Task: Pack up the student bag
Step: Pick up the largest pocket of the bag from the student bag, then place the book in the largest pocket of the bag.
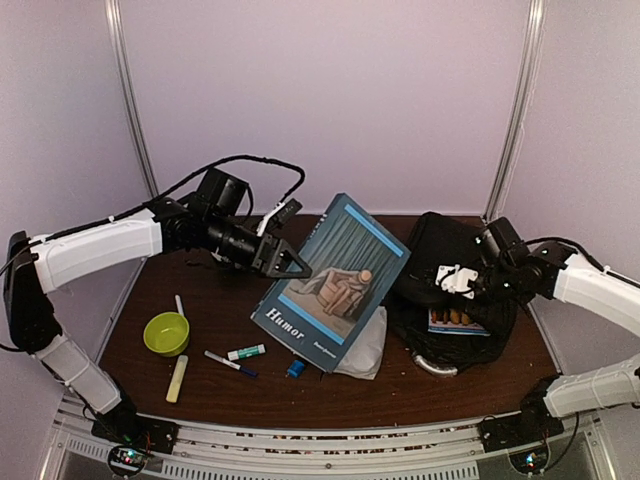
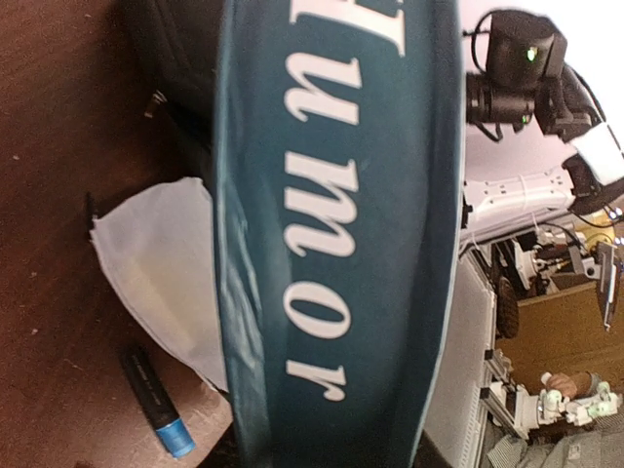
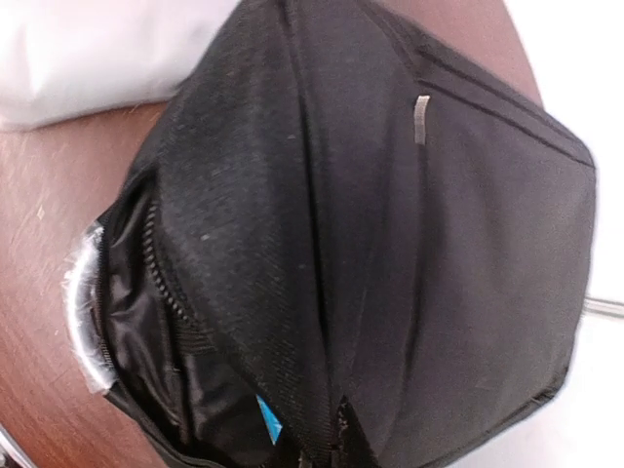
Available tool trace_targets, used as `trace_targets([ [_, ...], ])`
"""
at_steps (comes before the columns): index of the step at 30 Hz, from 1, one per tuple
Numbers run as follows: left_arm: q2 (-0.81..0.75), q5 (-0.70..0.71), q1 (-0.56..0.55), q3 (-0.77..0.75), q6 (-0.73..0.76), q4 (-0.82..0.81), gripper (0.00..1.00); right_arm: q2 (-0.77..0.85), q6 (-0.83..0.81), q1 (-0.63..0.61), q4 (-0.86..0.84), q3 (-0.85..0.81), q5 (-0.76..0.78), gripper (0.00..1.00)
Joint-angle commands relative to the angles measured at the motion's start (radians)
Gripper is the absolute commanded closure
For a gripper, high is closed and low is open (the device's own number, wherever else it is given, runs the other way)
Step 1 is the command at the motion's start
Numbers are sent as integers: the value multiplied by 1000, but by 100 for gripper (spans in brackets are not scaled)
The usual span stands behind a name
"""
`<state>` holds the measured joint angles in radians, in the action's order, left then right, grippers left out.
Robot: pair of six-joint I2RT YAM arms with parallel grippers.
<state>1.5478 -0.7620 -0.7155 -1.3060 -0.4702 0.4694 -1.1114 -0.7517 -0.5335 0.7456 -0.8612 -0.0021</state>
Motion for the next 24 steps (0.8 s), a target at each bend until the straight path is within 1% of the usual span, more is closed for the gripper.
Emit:
trace_targets([
  [1, 37, -141, -61, 0, 18, -55, 78, -6, 59, 62, -7, -133, -26, 100],
  [4, 91, -187, -109, -17, 31, -41, 80, -25, 86, 86, -3, -189, -41, 100],
  [9, 216, -231, -195, -94, 107, 45, 81, -30, 130, 107, -36, -214, -35, 100],
  [11, 280, -224, -219, -159, 132, 89, 81, -24, 136, 109, -36, -219, -61, 100],
  [14, 393, -217, -243, -299, 140, 140, 81, -2, 141, 108, -48, -207, -97, 100],
  [20, 628, -237, -260, -567, 44, 151, 83, 54, 156, 107, -93, -165, -119, 100],
  [22, 689, -227, -263, -627, -12, 135, 83, 73, 158, 107, -108, -154, -126, 100],
  [24, 728, -206, -263, -647, -75, 99, 83, 101, 157, 107, -120, -142, -138, 100],
])
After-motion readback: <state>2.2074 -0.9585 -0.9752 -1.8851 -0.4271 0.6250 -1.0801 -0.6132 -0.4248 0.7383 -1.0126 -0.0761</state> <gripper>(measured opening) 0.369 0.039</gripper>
